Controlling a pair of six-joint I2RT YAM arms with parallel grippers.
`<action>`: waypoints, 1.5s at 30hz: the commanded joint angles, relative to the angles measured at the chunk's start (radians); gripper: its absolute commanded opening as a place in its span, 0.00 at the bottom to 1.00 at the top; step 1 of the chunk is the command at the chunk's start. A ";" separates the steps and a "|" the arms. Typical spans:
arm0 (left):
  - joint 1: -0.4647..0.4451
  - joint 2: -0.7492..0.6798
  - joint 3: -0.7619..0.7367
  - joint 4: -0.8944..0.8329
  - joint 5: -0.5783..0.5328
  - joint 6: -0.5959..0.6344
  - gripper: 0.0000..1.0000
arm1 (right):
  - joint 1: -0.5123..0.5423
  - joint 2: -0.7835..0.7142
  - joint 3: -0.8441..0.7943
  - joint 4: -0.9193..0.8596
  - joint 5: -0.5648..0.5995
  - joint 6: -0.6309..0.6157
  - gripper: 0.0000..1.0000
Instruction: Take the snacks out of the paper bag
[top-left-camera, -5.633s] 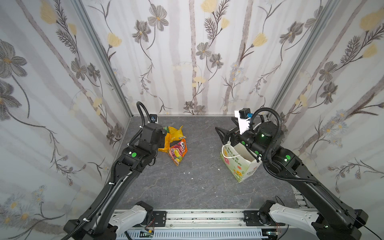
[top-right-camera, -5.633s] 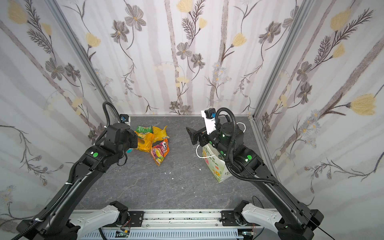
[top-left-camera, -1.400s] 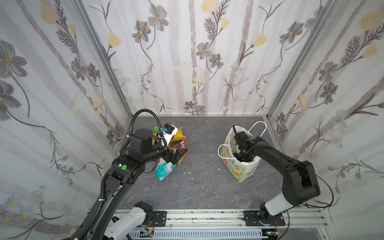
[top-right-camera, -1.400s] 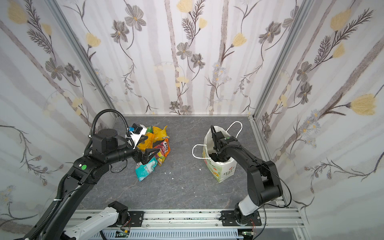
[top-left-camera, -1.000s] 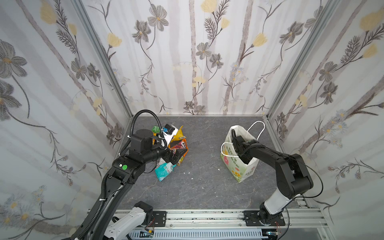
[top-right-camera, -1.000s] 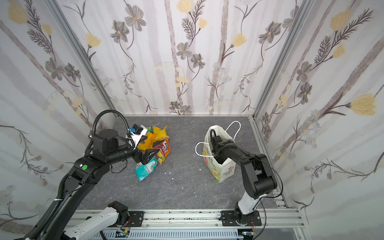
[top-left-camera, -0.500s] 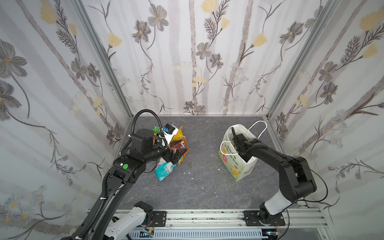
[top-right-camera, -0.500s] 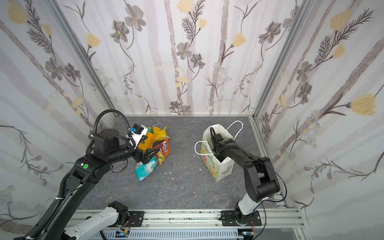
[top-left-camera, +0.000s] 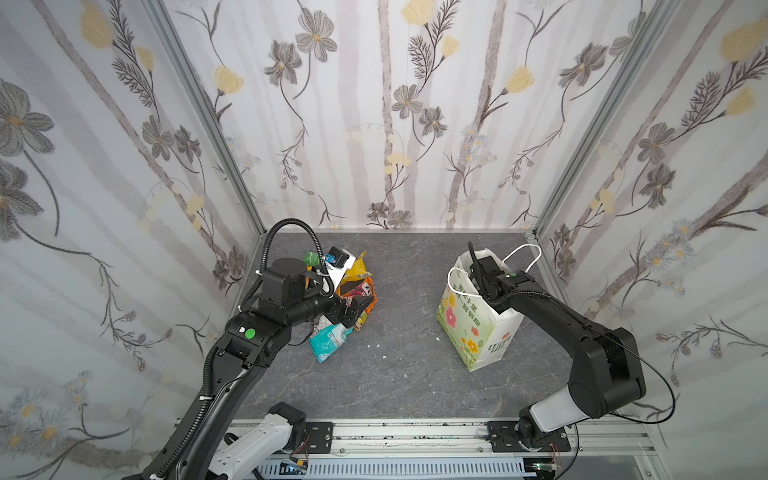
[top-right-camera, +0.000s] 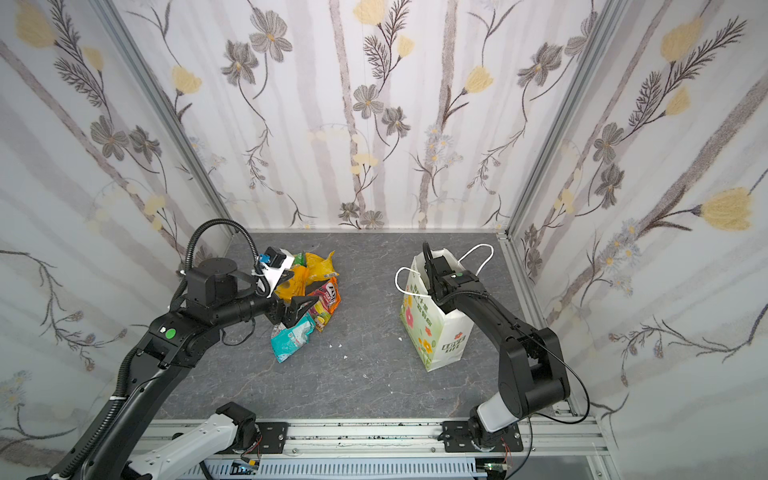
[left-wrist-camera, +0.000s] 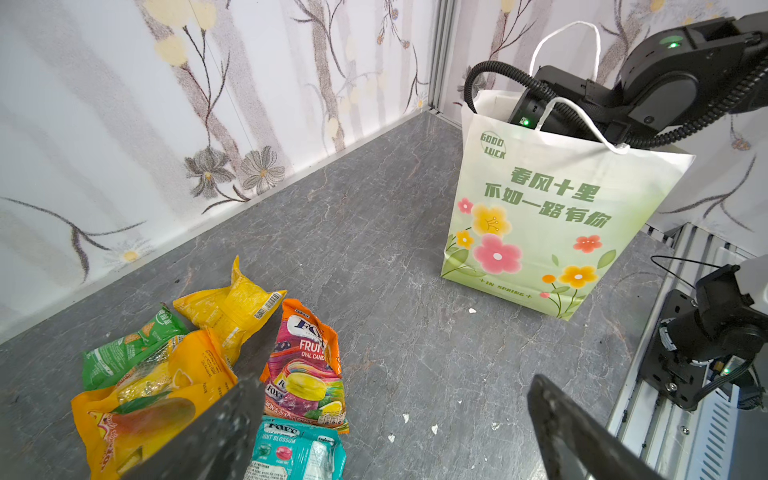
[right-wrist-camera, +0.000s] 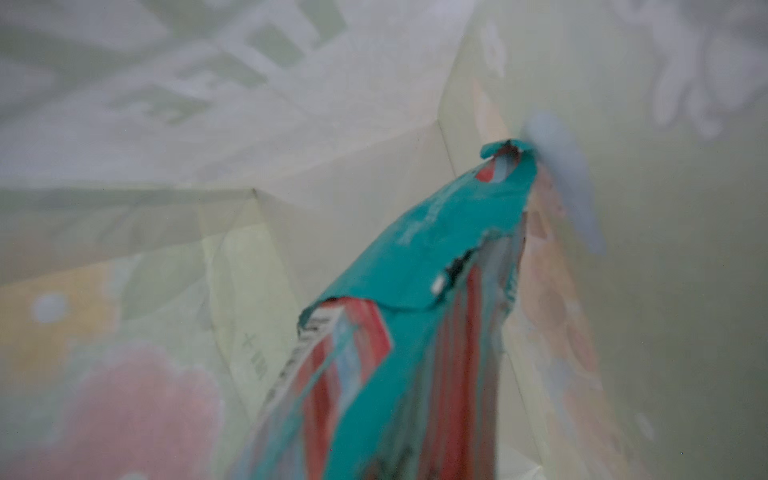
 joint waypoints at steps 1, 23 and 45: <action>0.000 0.045 0.023 0.079 0.013 -0.157 0.99 | 0.005 -0.016 0.017 -0.001 -0.020 0.018 0.00; -0.167 0.365 0.065 0.550 0.121 -0.680 0.96 | 0.033 -0.139 0.107 0.025 0.007 0.061 0.00; -0.184 0.253 0.034 0.498 0.092 -0.545 0.98 | 0.043 -0.250 0.314 -0.061 0.064 0.104 0.00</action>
